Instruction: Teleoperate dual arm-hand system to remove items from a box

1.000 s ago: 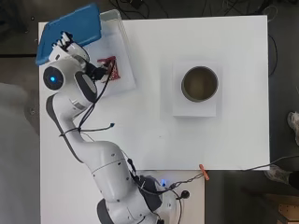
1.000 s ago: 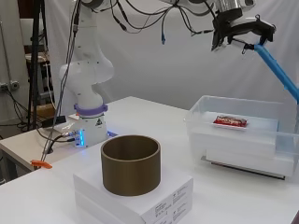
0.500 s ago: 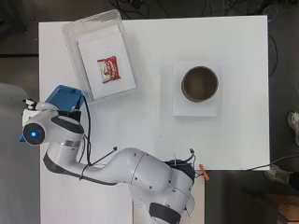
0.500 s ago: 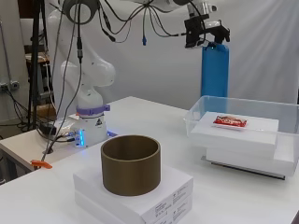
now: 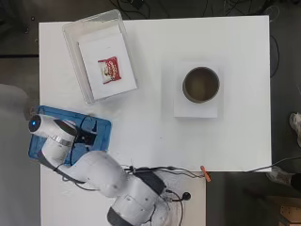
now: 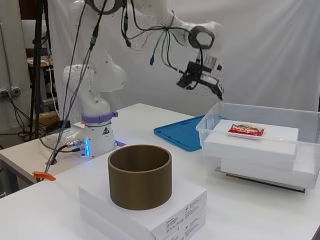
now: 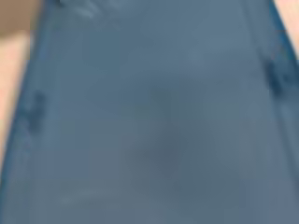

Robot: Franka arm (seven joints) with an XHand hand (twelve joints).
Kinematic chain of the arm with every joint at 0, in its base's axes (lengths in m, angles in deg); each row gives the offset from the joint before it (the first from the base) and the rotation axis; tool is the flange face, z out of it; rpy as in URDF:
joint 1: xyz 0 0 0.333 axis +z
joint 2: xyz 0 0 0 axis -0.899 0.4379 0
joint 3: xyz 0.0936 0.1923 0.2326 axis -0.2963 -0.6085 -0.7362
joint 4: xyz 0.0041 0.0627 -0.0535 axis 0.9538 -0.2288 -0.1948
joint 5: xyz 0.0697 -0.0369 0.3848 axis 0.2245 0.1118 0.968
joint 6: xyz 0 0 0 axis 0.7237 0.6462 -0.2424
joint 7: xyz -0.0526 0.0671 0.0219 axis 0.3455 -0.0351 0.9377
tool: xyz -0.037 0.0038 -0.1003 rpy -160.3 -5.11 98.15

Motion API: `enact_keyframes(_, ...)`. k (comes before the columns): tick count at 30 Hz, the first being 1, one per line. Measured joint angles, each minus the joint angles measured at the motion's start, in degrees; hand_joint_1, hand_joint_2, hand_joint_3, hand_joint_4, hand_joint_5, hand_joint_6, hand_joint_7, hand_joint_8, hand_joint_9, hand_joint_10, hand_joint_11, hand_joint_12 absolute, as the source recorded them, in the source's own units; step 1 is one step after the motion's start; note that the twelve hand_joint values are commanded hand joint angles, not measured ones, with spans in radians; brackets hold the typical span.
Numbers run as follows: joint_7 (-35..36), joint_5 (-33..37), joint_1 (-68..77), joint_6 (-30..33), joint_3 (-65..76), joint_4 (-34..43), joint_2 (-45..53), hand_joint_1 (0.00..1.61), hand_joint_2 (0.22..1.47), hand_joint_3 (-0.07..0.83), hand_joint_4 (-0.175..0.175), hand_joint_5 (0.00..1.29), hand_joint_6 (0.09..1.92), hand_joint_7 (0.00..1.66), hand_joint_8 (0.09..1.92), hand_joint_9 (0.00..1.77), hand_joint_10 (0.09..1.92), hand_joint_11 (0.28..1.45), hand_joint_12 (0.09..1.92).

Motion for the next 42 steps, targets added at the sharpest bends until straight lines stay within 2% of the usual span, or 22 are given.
enact_keyframes(4, -0.7, 7.7, 20.5, 1.0, 34.6, 1.7, -23.4, 0.00, 0.93, 0.016, 0.042, 0.37, 0.09, 0.36, 0.09, 0.41, 0.09, 0.45, 0.09)
enact_keyframes(8, -1.1, 12.6, 32.0, 3.3, 59.7, 2.9, -39.0, 0.05, 0.97, 0.009, 0.040, 0.43, 0.09, 0.41, 0.09, 0.42, 0.09, 0.44, 0.09)
enact_keyframes(10, -1.3, 14.0, 35.5, 3.8, 63.3, 3.5, -43.2, 0.06, 0.98, 0.007, 0.034, 0.45, 0.09, 0.47, 0.09, 0.48, 0.09, 0.46, 0.09)
enact_keyframes(12, -1.9, 14.8, 38.0, 3.9, 64.4, 4.1, -46.2, 0.09, 0.99, 0.002, 0.022, 0.47, 0.09, 0.61, 0.09, 0.64, 0.09, 0.56, 0.09)
enact_keyframes(13, -1.9, 15.2, 38.1, 4.1, 64.4, 4.1, -46.2, 0.10, 0.99, 0.000, 0.020, 0.47, 0.09, 0.63, 0.09, 0.65, 0.09, 0.58, 0.09)
enact_keyframes(17, -2.1, 17.8, 37.4, 4.9, 67.5, 4.5, -43.7, 0.14, 0.97, -0.009, 0.009, 0.42, 0.09, 0.54, 0.09, 0.59, 0.09, 0.56, 0.09)
enact_keyframes(21, -5.4, 16.7, 36.5, 4.3, 71.9, 6.6, -36.8, 0.05, 0.98, -0.001, 0.011, 0.40, 0.09, 0.48, 0.09, 0.54, 0.09, 0.55, 0.09)
enact_keyframes(23, -5.9, 15.8, 36.4, 4.6, 73.7, 7.6, -33.7, 0.05, 0.99, 0.000, 0.013, 0.42, 0.09, 0.55, 0.09, 0.60, 0.09, 0.60, 0.09)
enact_keyframes(25, -5.3, 14.8, 36.5, 5.5, 76.4, 8.4, -29.8, 0.10, 0.98, -0.001, 0.013, 0.44, 0.09, 0.62, 0.09, 0.68, 0.09, 0.66, 0.09)
enact_keyframes(28, -0.8, 13.8, 37.3, 6.7, 80.5, 10.3, -19.8, 0.14, 0.96, -0.006, 0.005, 0.38, 0.09, 0.49, 0.09, 0.56, 0.09, 0.61, 0.09)
enact_keyframes(31, 1.1, 12.5, 35.8, 6.6, 79.5, 12.3, -15.9, 0.14, 0.96, -0.005, -0.002, 0.36, 0.09, 0.48, 0.09, 0.55, 0.09, 0.59, 0.09)
enact_keyframes(36, -1.2, 5.2, 36.0, 7.0, 78.6, 16.2, -8.6, 0.17, 0.91, -0.019, -0.007, 0.31, 0.09, 0.44, 0.09, 0.48, 0.09, 0.53, 0.09)
enact_keyframes(38, -2.3, 0.9, 38.8, 6.7, 78.3, 18.0, -4.8, 0.18, 0.90, -0.018, -0.004, 0.32, 0.09, 0.43, 0.09, 0.46, 0.09, 0.50, 0.09)
enact_keyframes(42, -3.2, -3.2, 41.7, 6.2, 77.3, 20.0, -1.5, 0.19, 0.89, -0.014, 0.005, 0.32, 0.09, 0.41, 0.09, 0.43, 0.09, 0.47, 0.09)
